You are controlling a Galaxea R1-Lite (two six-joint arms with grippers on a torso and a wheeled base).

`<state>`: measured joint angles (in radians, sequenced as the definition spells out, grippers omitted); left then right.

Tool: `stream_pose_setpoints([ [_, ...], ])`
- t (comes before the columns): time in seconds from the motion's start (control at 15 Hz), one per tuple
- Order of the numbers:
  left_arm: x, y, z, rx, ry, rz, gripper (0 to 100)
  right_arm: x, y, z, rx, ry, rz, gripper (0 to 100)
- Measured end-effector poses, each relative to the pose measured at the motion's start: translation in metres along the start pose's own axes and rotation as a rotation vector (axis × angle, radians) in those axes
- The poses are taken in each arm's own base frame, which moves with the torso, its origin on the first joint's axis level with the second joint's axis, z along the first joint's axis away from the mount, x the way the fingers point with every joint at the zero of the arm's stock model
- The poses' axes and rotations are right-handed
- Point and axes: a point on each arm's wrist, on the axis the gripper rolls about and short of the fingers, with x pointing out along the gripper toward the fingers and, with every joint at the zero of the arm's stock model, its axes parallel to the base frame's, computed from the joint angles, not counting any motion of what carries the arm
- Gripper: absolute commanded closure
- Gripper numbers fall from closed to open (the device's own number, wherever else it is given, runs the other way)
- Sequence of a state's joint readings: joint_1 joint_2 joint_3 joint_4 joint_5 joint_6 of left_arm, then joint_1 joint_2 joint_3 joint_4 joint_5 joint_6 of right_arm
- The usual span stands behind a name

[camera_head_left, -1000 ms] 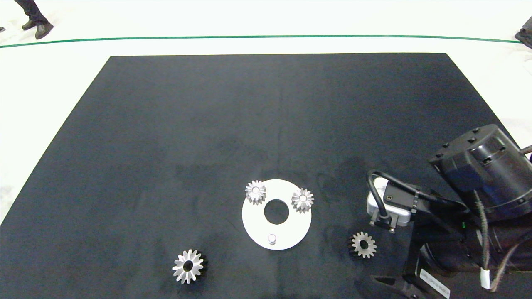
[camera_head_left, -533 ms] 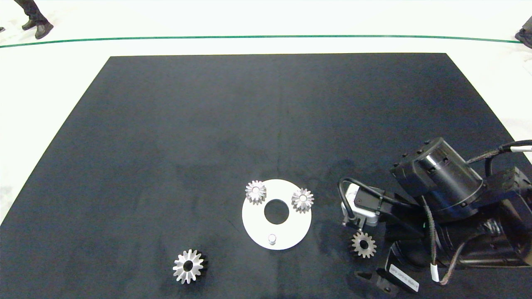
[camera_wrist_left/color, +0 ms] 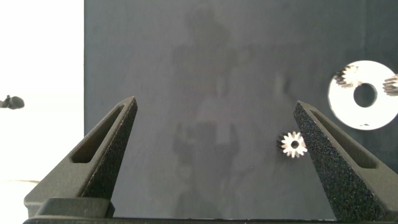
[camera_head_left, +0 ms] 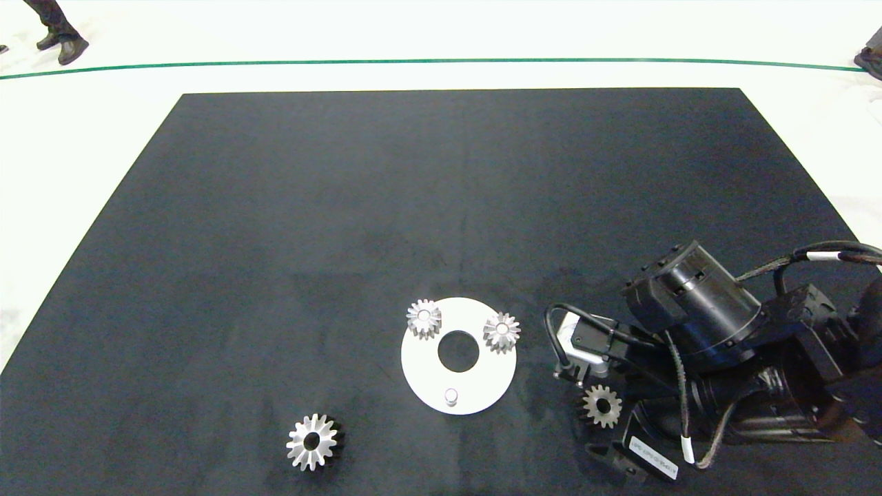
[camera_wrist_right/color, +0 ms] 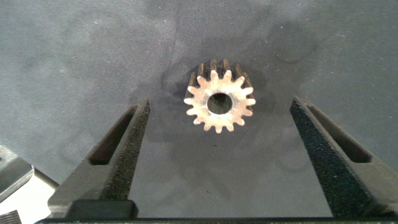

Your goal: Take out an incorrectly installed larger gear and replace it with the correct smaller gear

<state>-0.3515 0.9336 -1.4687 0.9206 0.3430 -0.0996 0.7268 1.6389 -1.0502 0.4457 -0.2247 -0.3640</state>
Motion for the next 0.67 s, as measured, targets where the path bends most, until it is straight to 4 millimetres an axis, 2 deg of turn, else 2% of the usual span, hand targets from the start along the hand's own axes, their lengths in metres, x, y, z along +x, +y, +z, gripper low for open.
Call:
stream_pose_setpoints([
  [0.67,-0.006,0.001,-0.001,0.011,-0.005,-0.036,0,0.012,0.001,0.005,-0.002,0.001,-0.004,33],
])
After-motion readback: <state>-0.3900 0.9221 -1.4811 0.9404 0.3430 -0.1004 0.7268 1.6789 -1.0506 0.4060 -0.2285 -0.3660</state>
